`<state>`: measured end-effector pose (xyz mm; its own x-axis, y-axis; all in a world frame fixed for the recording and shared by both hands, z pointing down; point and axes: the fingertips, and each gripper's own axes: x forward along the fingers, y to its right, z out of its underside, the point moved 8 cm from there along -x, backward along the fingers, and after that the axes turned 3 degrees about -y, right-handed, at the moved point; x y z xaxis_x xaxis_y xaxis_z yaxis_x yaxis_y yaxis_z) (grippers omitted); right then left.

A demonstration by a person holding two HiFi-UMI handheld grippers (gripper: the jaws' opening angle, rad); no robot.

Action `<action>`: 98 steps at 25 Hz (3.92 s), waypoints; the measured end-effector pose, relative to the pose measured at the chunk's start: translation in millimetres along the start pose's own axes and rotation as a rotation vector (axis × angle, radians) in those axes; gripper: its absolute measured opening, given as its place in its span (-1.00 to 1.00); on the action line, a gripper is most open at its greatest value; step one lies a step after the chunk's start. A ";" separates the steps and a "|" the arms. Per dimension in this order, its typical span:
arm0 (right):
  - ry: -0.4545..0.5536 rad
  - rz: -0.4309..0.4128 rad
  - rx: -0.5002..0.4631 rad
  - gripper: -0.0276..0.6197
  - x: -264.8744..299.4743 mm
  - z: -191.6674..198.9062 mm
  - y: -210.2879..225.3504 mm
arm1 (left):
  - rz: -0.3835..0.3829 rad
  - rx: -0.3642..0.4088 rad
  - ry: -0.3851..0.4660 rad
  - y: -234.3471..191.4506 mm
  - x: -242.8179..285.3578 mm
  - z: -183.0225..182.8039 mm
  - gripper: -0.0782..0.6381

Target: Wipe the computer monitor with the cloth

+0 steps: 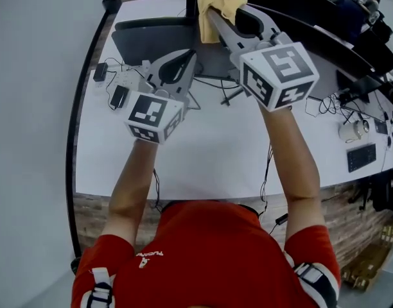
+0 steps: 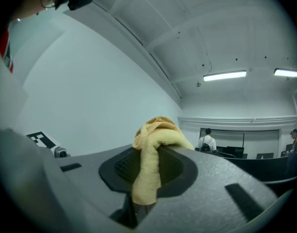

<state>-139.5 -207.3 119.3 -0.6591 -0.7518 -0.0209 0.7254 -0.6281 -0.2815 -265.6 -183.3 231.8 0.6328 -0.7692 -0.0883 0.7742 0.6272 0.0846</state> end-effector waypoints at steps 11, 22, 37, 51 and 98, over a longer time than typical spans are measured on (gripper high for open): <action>-0.205 0.025 -0.055 -0.69 58.7 4.0 13.2 | 0.015 -0.028 0.028 -27.3 3.9 -0.5 -0.76; -0.279 0.044 -0.008 -0.69 55.3 16.7 33.2 | 0.022 -0.038 0.033 -23.0 6.4 7.5 -0.76; -0.270 0.045 0.018 -0.69 -7.4 34.5 90.7 | -0.003 -0.005 0.025 29.2 39.9 2.1 -0.76; -0.270 0.081 0.047 -0.69 -107.6 60.2 179.4 | 0.018 0.024 0.009 118.3 94.5 -5.0 -0.76; -0.173 0.265 0.212 -0.69 -391.3 149.4 418.2 | 0.104 0.043 -0.083 347.2 233.6 15.3 -0.76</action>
<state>451.4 -205.8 153.1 -0.4133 -0.9050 0.1007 0.9030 -0.4215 -0.0827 150.8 -147.0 255.7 0.7050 -0.7092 0.0050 0.7026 0.6994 0.1312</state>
